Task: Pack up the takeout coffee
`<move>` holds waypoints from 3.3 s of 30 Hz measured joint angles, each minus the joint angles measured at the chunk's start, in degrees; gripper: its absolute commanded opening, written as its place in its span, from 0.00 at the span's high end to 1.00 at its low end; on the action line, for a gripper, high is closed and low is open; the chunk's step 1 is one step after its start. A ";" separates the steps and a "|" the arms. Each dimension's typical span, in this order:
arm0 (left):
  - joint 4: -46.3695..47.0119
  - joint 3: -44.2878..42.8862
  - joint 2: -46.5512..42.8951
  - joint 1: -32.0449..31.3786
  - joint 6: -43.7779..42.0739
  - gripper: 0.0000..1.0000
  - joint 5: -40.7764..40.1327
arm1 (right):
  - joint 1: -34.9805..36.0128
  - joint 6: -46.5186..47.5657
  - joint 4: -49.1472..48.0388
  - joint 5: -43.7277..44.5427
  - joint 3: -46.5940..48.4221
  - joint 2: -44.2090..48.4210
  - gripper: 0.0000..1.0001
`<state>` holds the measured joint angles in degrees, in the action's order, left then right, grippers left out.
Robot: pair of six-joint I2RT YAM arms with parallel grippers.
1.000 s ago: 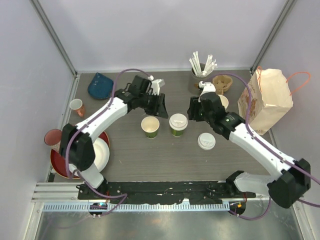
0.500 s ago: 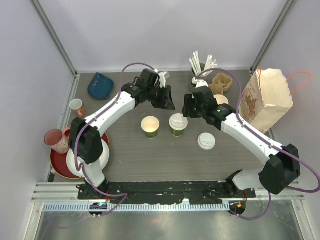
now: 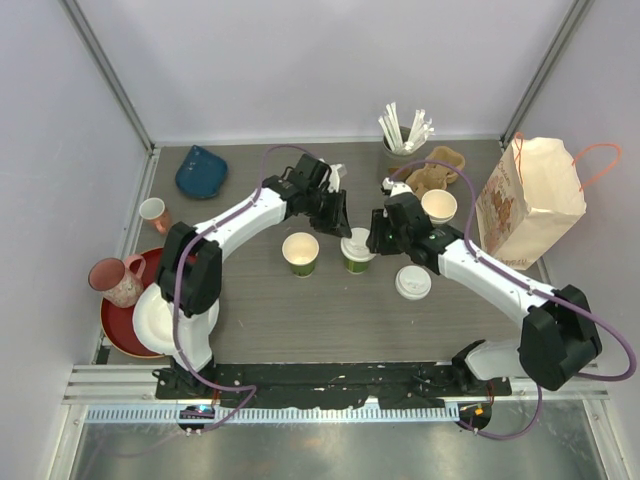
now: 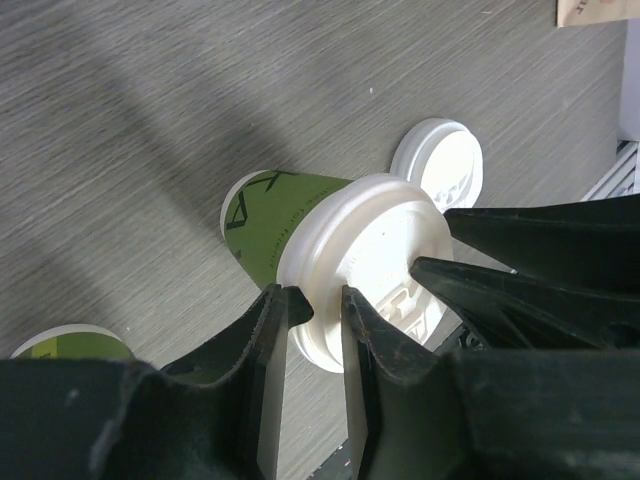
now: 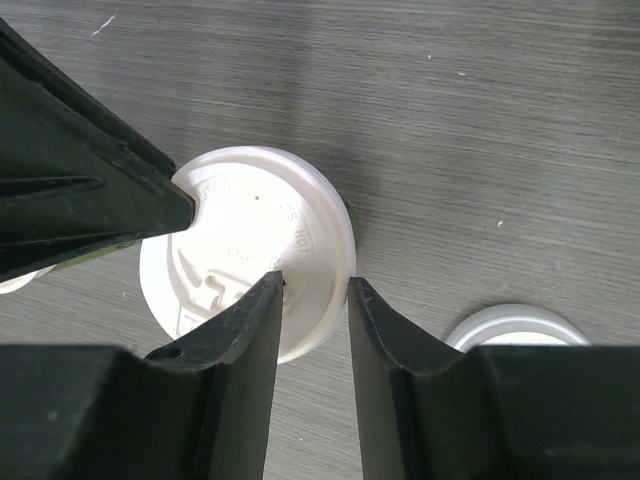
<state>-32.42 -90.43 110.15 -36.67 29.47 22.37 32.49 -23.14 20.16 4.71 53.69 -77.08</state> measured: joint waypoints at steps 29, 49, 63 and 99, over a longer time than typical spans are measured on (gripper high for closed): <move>-5.73 -3.65 -4.13 1.42 -3.13 0.73 -0.26 | -0.11 5.86 8.04 1.84 13.62 -4.31 0.44; -2.84 2.71 -1.95 2.14 0.15 0.85 2.40 | 1.42 7.96 -3.30 -8.61 4.24 -5.46 0.64; -1.90 1.88 -1.79 2.67 -1.84 0.76 3.98 | 2.36 8.85 -0.35 -7.80 7.30 -4.87 0.64; -4.70 0.13 -9.81 10.91 -3.52 0.70 5.11 | 16.13 18.62 1.16 18.75 12.15 -10.34 0.58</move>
<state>-37.12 -90.30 100.33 -25.76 25.96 27.49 48.62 -4.51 21.32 23.46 65.84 -87.42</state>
